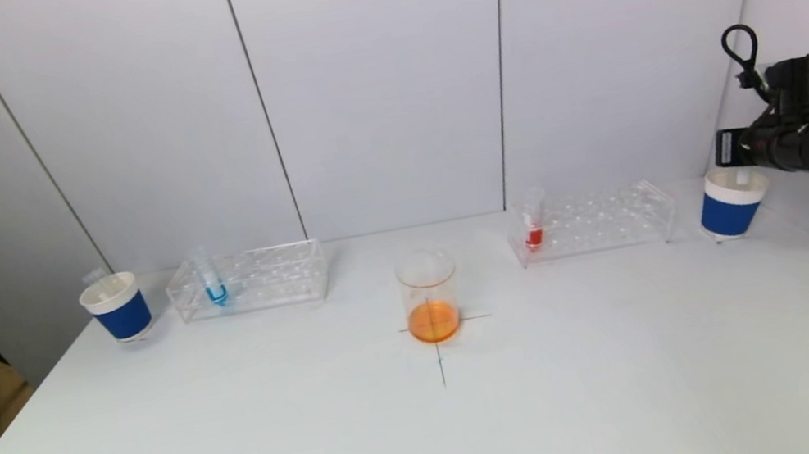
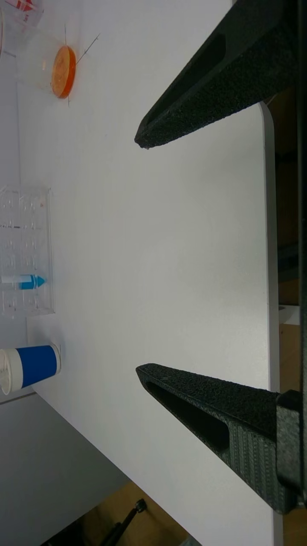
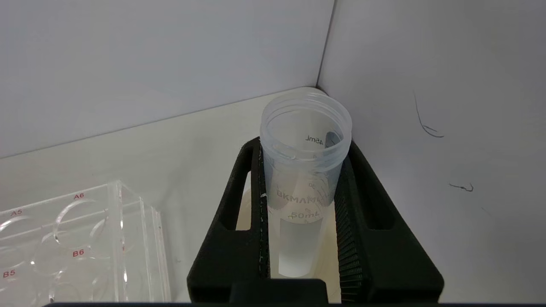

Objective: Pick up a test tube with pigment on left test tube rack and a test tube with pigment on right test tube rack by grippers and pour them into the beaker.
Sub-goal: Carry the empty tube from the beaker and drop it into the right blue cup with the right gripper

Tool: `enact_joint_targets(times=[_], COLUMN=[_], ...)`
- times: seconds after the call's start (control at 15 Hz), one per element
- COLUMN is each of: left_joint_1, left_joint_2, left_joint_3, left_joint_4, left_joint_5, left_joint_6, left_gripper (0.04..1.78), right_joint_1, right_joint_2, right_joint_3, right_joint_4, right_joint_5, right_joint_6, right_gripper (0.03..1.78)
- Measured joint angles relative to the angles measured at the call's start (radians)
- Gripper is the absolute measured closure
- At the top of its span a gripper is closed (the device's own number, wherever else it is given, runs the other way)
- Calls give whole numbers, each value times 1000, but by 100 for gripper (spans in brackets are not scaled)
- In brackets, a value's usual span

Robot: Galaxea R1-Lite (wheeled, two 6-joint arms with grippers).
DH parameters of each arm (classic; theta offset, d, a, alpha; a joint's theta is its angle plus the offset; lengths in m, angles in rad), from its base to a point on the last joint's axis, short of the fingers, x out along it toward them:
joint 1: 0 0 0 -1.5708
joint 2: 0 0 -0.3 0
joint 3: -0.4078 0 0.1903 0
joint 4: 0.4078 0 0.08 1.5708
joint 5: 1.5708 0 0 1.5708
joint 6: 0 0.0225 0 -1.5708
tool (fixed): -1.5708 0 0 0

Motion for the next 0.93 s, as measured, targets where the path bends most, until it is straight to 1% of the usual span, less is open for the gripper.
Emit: enact_joint_targets(times=[0.13,0.33,0.93], left_joint_1=[0,0,0], left_joint_2=[0,0,0], left_joint_3=[0,0,0], left_joint_4=[0,0,0], left_joint_5=[0,0,0], left_joint_6=[0,0,0], left_gripper=[6,6,6], right_joint_1=[0,0,0], right_joint_2=[0,0,-7], right_joint_3=[30,89,129], right_joint_4=[-27,-114,-123], right_joint_5=[0,0,0], right_joint_6=[0,-3,0], right_gripper=[131,131,131])
